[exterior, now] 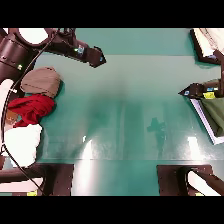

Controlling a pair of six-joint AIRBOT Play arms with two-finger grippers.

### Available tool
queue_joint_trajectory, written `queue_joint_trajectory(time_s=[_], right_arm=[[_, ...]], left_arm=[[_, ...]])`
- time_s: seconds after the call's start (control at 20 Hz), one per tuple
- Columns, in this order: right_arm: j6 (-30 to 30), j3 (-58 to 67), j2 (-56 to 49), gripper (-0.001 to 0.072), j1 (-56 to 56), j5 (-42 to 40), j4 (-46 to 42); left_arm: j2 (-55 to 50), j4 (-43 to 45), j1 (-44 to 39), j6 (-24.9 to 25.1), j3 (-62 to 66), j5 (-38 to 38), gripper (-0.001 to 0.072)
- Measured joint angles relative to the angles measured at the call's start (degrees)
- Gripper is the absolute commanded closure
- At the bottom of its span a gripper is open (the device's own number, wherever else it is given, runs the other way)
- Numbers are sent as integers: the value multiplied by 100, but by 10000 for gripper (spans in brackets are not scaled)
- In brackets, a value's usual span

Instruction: Fold the shirts.

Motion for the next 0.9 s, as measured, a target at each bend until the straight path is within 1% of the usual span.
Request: queue_joint_trajectory(time_s=[0.2,0.25,0.35,0.5,0.65,0.9], right_arm=[[0,0,0,694,0,9,0],[0,0,0,695,0,9,0],[0,0,0,695,0,7,0],[0,0,0,694,0,-4,0],[0,0,0,694,0,-7,2],[2,0,0,695,4,-7,7]], left_arm=[[-4,1836,487,-745,-50,-284,-13],[-9,2201,717,-922,-160,-365,-13],[-9,2645,1193,-1193,-511,-417,-13],[-9,2981,1871,-1408,-1276,-122,-13],[-35,3126,2409,-1506,-2072,592,-13],[-417,3185,2796,-1545,-2605,1554,-13]])
